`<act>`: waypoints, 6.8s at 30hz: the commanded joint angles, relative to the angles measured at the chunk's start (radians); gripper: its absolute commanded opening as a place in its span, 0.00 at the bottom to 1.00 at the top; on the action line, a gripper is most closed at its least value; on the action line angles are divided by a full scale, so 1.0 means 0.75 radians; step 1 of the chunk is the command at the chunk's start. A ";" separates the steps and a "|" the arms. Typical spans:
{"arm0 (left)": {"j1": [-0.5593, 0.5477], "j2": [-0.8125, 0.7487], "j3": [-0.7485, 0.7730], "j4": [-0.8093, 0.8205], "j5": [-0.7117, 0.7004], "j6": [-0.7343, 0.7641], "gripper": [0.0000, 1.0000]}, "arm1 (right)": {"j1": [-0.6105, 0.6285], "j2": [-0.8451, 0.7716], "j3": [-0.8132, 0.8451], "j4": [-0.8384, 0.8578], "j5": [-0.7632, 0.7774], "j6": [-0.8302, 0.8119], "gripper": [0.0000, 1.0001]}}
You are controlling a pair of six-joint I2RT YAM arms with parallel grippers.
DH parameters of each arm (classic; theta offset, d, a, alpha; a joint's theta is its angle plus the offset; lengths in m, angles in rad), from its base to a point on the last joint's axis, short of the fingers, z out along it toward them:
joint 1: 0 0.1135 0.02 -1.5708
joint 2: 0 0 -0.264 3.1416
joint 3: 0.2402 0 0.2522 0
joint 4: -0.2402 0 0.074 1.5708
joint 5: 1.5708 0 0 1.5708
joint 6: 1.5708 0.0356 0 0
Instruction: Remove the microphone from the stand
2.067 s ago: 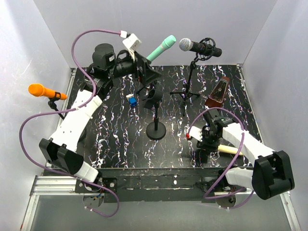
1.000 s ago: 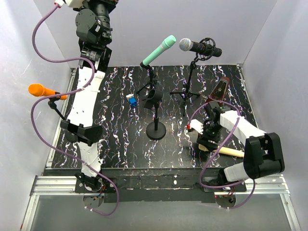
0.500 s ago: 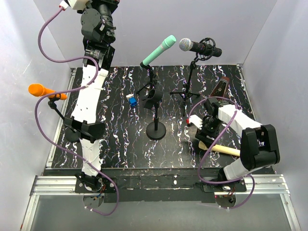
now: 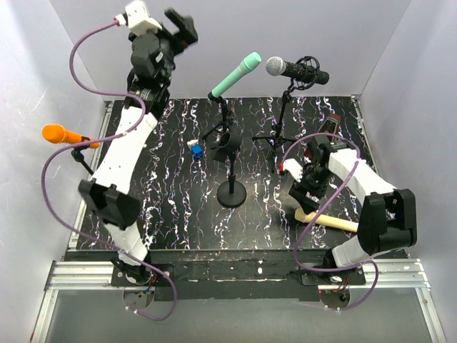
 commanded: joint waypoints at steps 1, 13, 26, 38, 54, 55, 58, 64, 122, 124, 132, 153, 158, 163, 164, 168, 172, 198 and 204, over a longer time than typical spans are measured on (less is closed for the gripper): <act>0.111 -0.443 -0.541 0.035 0.596 0.312 0.98 | -0.011 -0.135 0.168 -0.162 -0.178 0.109 0.89; 0.136 -0.939 -1.135 -0.626 1.276 0.835 0.98 | -0.007 -0.231 0.790 -0.231 -0.459 0.535 0.92; 0.091 -0.718 -1.084 -0.602 1.841 1.065 0.98 | 0.013 -0.157 0.920 -0.086 -0.640 0.760 0.93; -0.028 -0.551 -0.945 -0.610 1.964 1.085 0.93 | 0.062 -0.253 0.678 -0.041 -0.209 0.824 0.94; -0.130 -0.575 -0.761 -0.931 1.868 1.318 0.94 | 0.064 -0.266 0.676 -0.031 -0.335 0.854 0.95; -0.150 -0.575 -0.757 -0.923 1.825 1.333 0.93 | 0.064 -0.264 0.686 -0.039 -0.327 0.852 0.95; -0.197 -0.561 -0.746 -0.876 1.704 1.264 0.88 | 0.064 -0.249 0.707 -0.051 -0.329 0.836 0.96; -0.234 -0.559 -0.744 -0.837 1.589 1.124 0.71 | 0.064 -0.262 0.697 -0.047 -0.333 0.822 0.98; -0.187 -0.520 -0.708 -0.886 1.681 1.323 0.35 | 0.064 -0.262 0.613 0.069 -0.080 0.844 0.98; -0.187 -0.522 -0.712 -0.847 1.663 1.276 0.29 | 0.066 -0.253 0.625 0.063 -0.080 0.844 0.98; -0.157 -0.604 -0.671 -0.900 1.350 1.247 0.00 | 0.064 -0.272 0.635 0.061 -0.078 0.846 0.98; 0.103 -0.712 -0.853 -0.510 0.448 1.255 0.00 | 0.064 -0.196 0.746 0.067 -0.131 0.867 0.98; 0.111 -0.737 -1.006 -0.413 0.360 1.263 0.00 | 0.064 -0.217 0.723 0.069 -0.129 0.856 0.98; 0.124 -0.777 -1.006 -0.479 0.376 1.224 0.36 | 0.064 -0.255 0.780 0.053 -0.145 0.873 0.98; 0.130 -0.782 -0.984 -0.513 0.395 1.222 0.53 | 0.064 -0.266 0.809 0.047 -0.157 0.875 0.98; 0.130 -0.806 -0.890 -0.626 0.487 1.239 0.81 | 0.028 -0.309 0.978 0.053 -0.243 0.858 0.98; 0.128 -0.810 -0.757 -0.706 0.764 1.206 0.93 | -0.015 -0.313 1.116 0.130 -0.266 0.836 0.98; 0.036 -0.565 -0.599 -0.442 1.690 0.801 0.98 | -0.026 0.202 1.386 0.746 -0.350 0.067 0.98; 0.036 -0.567 -0.587 -0.448 1.647 0.832 0.98 | -0.009 0.295 1.402 0.760 -0.288 -0.080 0.88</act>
